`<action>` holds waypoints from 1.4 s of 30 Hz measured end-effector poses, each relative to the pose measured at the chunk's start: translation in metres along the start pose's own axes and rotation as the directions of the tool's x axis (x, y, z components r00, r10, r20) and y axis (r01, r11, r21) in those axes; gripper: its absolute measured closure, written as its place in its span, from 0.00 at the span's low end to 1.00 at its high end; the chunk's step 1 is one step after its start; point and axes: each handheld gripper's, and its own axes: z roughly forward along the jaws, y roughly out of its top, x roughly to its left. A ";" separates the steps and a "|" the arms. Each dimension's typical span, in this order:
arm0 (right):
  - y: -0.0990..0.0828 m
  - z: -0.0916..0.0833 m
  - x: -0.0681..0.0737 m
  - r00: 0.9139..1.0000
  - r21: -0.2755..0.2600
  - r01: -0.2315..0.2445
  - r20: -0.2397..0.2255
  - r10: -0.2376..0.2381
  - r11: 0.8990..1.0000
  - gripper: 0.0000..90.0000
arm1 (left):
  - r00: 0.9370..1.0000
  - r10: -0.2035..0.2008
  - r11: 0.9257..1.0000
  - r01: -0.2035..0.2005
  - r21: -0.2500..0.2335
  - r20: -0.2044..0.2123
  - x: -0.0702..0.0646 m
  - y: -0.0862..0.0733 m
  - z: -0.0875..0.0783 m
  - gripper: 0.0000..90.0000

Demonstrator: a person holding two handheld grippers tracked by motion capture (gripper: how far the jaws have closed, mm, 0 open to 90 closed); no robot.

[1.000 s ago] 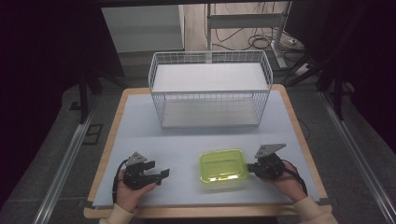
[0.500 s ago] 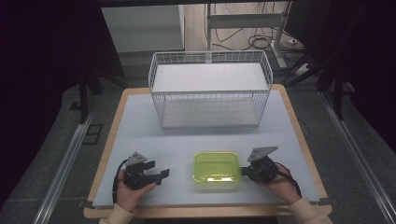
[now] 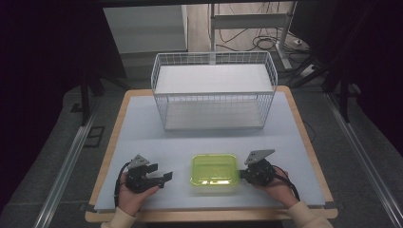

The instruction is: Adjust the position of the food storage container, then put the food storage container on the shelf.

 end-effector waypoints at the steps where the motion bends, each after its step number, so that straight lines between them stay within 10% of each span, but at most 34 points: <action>1: 0.000 -0.001 0.000 1.000 -0.004 -0.001 0.001 0.001 1.000 1.00 | 1.000 -0.001 1.000 0.001 -0.001 0.000 0.000 0.000 0.000 0.27; 10: -0.013 -0.026 -0.010 0.995 -0.091 -0.082 0.041 0.086 0.992 0.98 | 1.000 -0.019 1.000 0.019 -0.005 0.013 0.000 0.001 -0.002 0.27; 15: -0.022 -0.033 -0.009 0.985 -0.145 -0.174 -0.011 0.174 0.974 0.71 | 0.998 -0.045 0.999 0.046 -0.011 0.050 0.000 0.004 -0.007 0.27; 20: -0.027 -0.038 -0.007 0.965 -0.187 -0.261 -0.058 0.255 0.947 0.45 | 0.995 -0.056 0.998 0.057 -0.011 0.086 -0.002 0.007 -0.009 0.29; 24: -0.031 -0.041 -0.008 0.934 -0.195 -0.353 -0.137 0.331 0.915 0.35 | 0.993 -0.049 0.999 0.048 0.010 0.110 -0.007 0.010 -0.006 0.29; 32: -0.036 -0.043 -0.005 0.942 -0.245 -0.332 -0.147 0.303 0.911 0.27 | 0.984 -0.072 0.997 0.068 0.031 0.160 -0.012 0.012 -0.004 0.29; 42: -0.033 -0.041 -0.002 0.921 -0.236 -0.381 -0.186 0.343 0.894 0.26 | 0.976 -0.097 0.995 0.088 0.051 0.197 -0.017 0.013 0.002 0.29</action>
